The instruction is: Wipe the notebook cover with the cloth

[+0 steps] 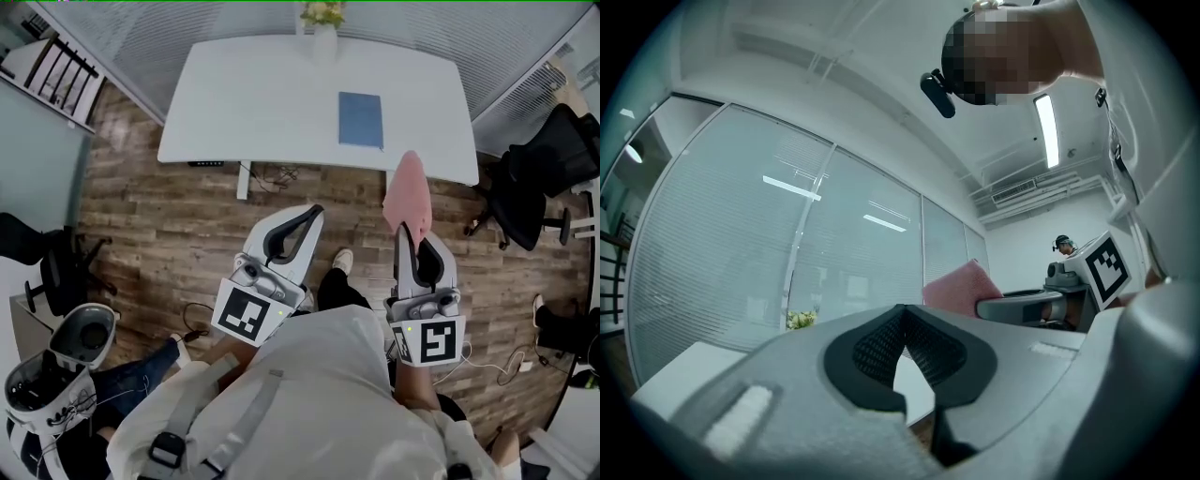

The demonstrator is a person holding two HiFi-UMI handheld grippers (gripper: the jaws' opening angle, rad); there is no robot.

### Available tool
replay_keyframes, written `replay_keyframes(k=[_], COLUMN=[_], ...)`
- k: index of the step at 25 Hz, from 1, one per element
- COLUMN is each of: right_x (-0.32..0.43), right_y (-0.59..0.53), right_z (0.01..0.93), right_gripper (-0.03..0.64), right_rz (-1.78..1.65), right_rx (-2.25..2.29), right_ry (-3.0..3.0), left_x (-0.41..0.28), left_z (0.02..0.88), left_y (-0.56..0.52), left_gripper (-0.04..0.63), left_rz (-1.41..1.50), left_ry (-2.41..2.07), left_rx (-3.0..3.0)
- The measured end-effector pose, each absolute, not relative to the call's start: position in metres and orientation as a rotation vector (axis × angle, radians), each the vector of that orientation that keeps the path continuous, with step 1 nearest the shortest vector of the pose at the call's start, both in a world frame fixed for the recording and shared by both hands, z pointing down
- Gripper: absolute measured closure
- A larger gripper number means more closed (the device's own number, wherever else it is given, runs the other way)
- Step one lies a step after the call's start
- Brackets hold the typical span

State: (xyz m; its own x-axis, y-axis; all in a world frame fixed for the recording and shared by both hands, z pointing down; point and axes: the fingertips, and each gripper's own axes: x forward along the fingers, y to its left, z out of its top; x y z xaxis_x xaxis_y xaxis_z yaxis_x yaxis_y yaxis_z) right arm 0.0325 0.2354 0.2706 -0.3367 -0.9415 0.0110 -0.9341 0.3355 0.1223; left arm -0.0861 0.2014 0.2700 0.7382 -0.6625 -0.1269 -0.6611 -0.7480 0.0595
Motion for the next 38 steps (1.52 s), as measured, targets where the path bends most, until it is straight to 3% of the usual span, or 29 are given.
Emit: replay_keyframes(k=[15,38], right_x=[0.101,0.137], right_y=[0.129,0.037], right_z=[0.281,0.293], right_gripper=[0.591,0.591], right_rz=[-0.113,-0.11], right_rx=[1.717,1.605], right_ry=[-2.53,-2.58], left_x=[-0.016,0.017], left_z=[0.276,0.288], left_y=[0.092,0.003], left_gripper=[0.594,0.594], left_rz=[-0.171,-0.128], left_ry=[-1.146,-1.243], left_rx=[2.905,2.857])
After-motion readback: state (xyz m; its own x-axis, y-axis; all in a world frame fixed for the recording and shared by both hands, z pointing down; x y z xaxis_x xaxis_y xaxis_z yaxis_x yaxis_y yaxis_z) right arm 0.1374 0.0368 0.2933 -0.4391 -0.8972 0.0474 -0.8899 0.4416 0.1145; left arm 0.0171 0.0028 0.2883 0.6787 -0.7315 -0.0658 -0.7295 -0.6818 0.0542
